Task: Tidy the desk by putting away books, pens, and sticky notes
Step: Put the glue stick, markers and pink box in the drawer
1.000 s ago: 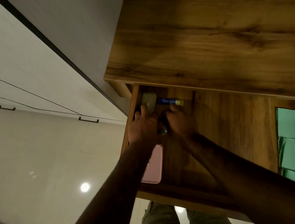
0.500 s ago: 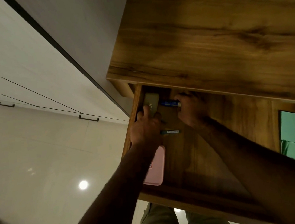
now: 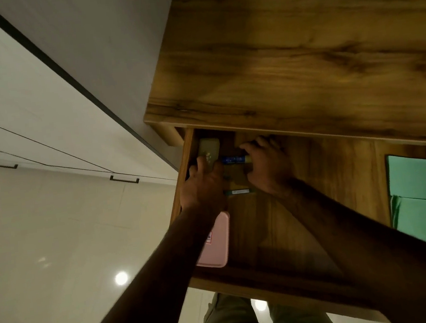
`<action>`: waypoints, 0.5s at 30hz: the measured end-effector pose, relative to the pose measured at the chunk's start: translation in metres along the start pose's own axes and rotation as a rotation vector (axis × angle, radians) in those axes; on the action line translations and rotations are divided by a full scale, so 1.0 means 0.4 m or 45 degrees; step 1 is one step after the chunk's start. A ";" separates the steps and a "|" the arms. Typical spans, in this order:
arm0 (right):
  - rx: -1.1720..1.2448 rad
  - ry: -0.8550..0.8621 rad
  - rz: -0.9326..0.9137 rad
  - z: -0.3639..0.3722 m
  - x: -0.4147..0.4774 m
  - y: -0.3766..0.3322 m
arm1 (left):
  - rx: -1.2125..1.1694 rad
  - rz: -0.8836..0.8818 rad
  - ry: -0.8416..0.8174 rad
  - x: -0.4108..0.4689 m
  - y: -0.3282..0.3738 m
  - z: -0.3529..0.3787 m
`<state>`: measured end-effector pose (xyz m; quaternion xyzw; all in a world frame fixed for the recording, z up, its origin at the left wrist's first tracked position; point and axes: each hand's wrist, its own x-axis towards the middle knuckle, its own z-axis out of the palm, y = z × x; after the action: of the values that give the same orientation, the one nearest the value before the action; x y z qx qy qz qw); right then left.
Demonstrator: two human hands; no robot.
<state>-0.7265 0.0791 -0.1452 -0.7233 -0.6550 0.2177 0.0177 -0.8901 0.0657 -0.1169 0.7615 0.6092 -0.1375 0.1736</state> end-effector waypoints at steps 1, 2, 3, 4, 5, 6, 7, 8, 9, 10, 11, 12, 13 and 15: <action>-0.014 0.011 -0.018 -0.005 -0.011 0.003 | -0.017 0.003 0.019 -0.003 0.002 -0.001; -0.027 0.035 -0.037 -0.011 -0.024 0.007 | -0.028 0.009 0.049 -0.008 0.005 -0.002; -0.039 0.073 -0.058 -0.017 -0.036 0.012 | -0.038 0.016 0.085 -0.014 0.009 -0.004; -0.049 0.121 -0.077 -0.022 -0.047 0.014 | -0.050 0.022 0.122 -0.018 0.013 -0.007; -0.053 0.172 -0.094 -0.029 -0.059 0.018 | -0.062 0.029 0.158 -0.025 0.019 -0.012; -0.050 0.213 -0.108 -0.037 -0.071 0.022 | -0.071 0.037 0.194 -0.032 0.027 -0.021; -0.045 0.242 -0.119 -0.047 -0.084 0.026 | -0.073 0.043 0.230 -0.040 0.037 -0.030; -0.042 0.267 -0.129 -0.059 -0.094 0.031 | -0.065 0.054 0.269 -0.047 0.047 -0.042; -0.040 0.288 -0.133 -0.074 -0.104 0.034 | -0.054 0.062 0.304 -0.052 0.056 -0.054; -0.042 0.311 -0.138 -0.094 -0.118 0.040 | -0.046 0.068 0.337 -0.060 0.070 -0.068; -0.047 0.318 -0.145 -0.114 -0.131 0.046 | -0.043 0.072 0.361 -0.069 0.082 -0.083; -0.051 0.310 -0.153 -0.136 -0.145 0.051 | -0.047 0.074 0.376 -0.080 0.096 -0.098; -0.050 0.297 -0.162 -0.157 -0.159 0.056 | -0.051 0.078 0.386 -0.090 0.109 -0.112; -0.043 0.312 -0.173 -0.192 -0.189 0.069 | -0.045 0.082 0.403 -0.110 0.134 -0.132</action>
<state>-0.6782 0.0231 -0.0622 -0.6987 -0.6991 0.1149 0.1001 -0.8476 0.0392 -0.0457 0.7895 0.6067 0.0007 0.0930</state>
